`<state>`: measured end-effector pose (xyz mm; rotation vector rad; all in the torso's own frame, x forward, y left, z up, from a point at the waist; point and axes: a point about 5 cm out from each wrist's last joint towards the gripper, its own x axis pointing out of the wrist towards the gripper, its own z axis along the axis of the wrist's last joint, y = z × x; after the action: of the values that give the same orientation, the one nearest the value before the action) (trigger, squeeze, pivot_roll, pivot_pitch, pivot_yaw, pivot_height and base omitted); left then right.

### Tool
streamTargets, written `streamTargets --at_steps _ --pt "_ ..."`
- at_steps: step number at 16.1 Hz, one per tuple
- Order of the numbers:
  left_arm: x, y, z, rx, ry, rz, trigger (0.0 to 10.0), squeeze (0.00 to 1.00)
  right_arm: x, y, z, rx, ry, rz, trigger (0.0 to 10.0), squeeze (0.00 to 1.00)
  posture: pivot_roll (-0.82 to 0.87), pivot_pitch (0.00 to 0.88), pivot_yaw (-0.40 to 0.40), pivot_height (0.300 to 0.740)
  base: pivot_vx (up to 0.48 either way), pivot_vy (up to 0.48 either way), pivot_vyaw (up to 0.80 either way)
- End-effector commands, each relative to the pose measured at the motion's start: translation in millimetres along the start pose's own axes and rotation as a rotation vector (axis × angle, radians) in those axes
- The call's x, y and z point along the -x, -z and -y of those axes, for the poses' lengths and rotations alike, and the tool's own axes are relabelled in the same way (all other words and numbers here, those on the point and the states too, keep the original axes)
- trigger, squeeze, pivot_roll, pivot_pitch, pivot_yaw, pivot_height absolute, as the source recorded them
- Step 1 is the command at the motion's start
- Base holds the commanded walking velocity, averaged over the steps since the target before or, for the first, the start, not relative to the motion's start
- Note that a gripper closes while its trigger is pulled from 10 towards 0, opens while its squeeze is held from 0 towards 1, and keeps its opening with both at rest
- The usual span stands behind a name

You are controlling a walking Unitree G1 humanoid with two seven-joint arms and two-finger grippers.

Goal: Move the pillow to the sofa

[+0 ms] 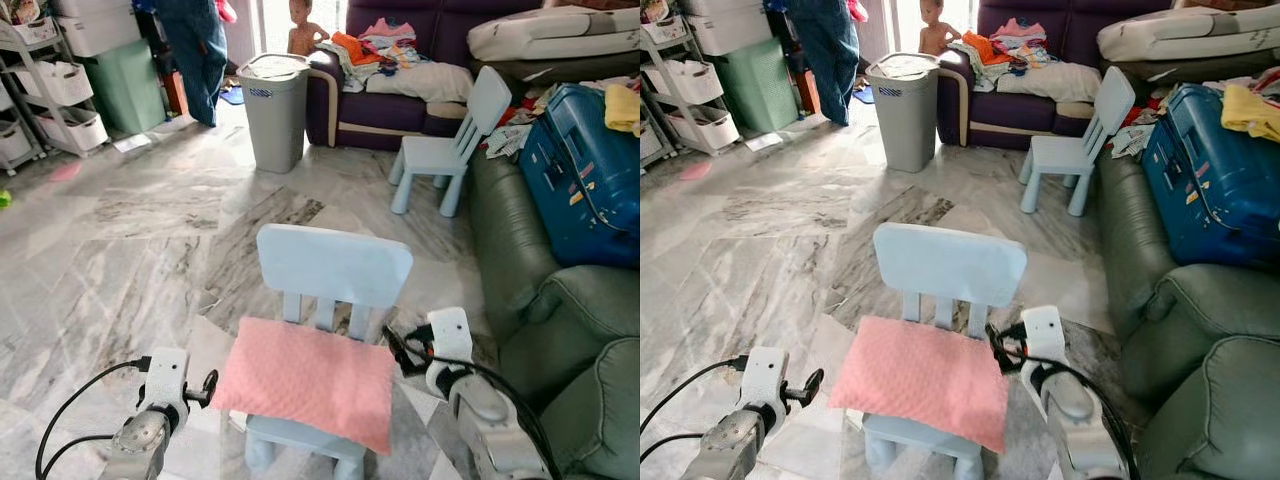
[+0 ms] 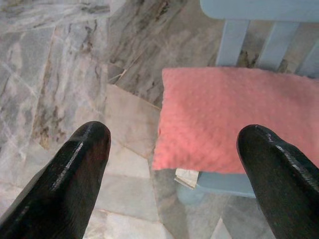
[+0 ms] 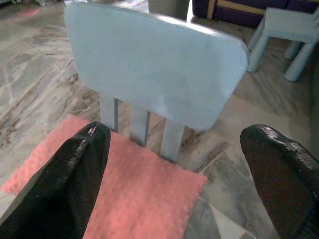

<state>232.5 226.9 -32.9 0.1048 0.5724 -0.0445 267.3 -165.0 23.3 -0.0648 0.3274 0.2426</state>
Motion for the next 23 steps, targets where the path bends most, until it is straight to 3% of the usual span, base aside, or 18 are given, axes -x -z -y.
streamTargets --at_steps 1,3,6,13,23 --pt "7.4 15.7 -6.7 -0.021 -0.004 -0.055 10.0 0.00 6.2 13.6 6.9 -0.011 0.024 -0.043 10.0 0.00 0.00 0.000 0.019 0.740 0.000 0.000 0.00" --pt "20.4 39.6 -15.4 0.037 -0.036 -0.130 10.0 0.00 16.6 33.9 10.2 -0.015 0.038 -0.105 10.0 0.00 -0.01 0.000 0.024 0.740 0.000 0.000 0.00" --pt "26.3 48.1 -18.2 0.045 -0.041 -0.149 10.0 0.00 25.3 48.1 11.9 -0.032 0.053 -0.151 10.0 0.00 0.00 0.000 0.025 0.740 0.000 0.000 0.00" --pt "34.2 60.2 -21.8 0.030 -0.033 -0.185 10.0 0.00 35.0 55.5 7.9 -0.045 0.040 -0.156 10.0 0.00 0.00 0.000 0.024 0.740 0.000 0.000 0.00" --pt "70.7 102.7 -30.8 0.034 -0.057 -0.285 10.0 0.00 63.5 68.7 8.7 -0.026 0.022 -0.210 10.0 0.00 0.01 0.093 -0.012 0.740 0.000 0.000 0.00"
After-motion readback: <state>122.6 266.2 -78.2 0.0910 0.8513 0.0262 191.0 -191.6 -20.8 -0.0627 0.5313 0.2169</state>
